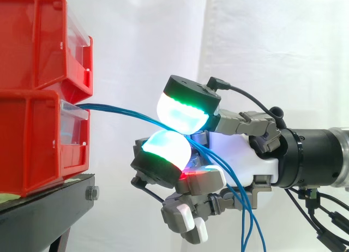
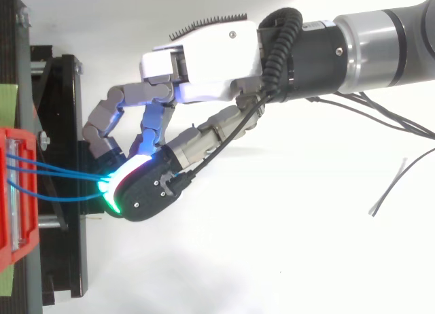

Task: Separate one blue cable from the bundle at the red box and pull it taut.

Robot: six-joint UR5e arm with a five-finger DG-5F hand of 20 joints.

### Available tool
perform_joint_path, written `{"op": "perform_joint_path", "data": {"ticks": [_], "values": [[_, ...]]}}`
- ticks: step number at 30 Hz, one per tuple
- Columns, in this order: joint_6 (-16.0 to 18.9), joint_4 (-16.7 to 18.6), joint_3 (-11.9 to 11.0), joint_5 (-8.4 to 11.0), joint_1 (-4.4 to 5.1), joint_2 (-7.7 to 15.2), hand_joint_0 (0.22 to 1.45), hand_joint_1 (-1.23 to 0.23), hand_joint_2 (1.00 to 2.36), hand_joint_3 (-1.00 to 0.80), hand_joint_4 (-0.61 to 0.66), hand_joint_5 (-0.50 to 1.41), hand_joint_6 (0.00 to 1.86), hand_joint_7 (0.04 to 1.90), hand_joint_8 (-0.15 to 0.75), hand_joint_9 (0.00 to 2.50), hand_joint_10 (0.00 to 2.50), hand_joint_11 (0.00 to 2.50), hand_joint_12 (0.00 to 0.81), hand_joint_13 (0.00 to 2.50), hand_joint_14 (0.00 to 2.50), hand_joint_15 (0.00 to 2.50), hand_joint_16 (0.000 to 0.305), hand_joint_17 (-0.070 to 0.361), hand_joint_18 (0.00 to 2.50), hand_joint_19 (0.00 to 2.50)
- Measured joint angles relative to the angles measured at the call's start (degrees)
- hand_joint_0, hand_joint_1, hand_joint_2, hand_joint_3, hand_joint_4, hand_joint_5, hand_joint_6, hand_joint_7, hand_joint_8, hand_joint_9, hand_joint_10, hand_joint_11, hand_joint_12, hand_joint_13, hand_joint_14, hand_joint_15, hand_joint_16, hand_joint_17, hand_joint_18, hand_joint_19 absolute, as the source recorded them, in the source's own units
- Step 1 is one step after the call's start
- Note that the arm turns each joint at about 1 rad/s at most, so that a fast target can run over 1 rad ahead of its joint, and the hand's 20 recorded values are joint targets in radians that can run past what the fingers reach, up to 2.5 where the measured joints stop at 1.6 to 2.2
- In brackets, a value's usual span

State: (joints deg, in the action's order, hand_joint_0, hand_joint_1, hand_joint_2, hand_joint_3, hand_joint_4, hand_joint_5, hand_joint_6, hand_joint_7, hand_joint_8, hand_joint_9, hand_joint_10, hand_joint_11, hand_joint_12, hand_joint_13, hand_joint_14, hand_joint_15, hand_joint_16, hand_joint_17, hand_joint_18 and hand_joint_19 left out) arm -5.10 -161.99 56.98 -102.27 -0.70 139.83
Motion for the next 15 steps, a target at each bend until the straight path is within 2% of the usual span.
{"op": "perform_joint_path", "data": {"ticks": [3,8,11,15], "values": [[0.0,0.1,0.0,0.03,0.00,0.0,0.75,-0.94,1.02,-0.22,-0.08,-0.18,0.91,1.36,0.258,1.07,0.03,1.20,0.369,0.85,0.03,0.79,0.051,0.115,0.72,0.86],[0.0,0.0,0.0,0.04,0.00,0.0,0.83,-0.90,1.00,-0.50,-0.14,-0.17,0.94,1.39,0.253,1.08,0.03,1.22,0.365,0.85,0.03,0.79,0.050,0.113,0.72,0.84],[0.0,0.0,0.0,0.01,0.00,0.0,0.77,-0.90,1.00,-0.50,-0.07,-0.16,0.93,1.43,0.262,1.14,0.03,1.26,0.364,0.88,0.03,0.80,0.049,0.111,0.77,0.81],[0.0,-0.1,0.0,0.03,0.00,0.0,0.63,-0.90,1.00,-0.50,-0.01,-0.14,0.93,1.25,0.263,1.19,0.03,1.27,0.364,0.90,0.03,0.83,0.048,0.109,0.78,0.85]]}}
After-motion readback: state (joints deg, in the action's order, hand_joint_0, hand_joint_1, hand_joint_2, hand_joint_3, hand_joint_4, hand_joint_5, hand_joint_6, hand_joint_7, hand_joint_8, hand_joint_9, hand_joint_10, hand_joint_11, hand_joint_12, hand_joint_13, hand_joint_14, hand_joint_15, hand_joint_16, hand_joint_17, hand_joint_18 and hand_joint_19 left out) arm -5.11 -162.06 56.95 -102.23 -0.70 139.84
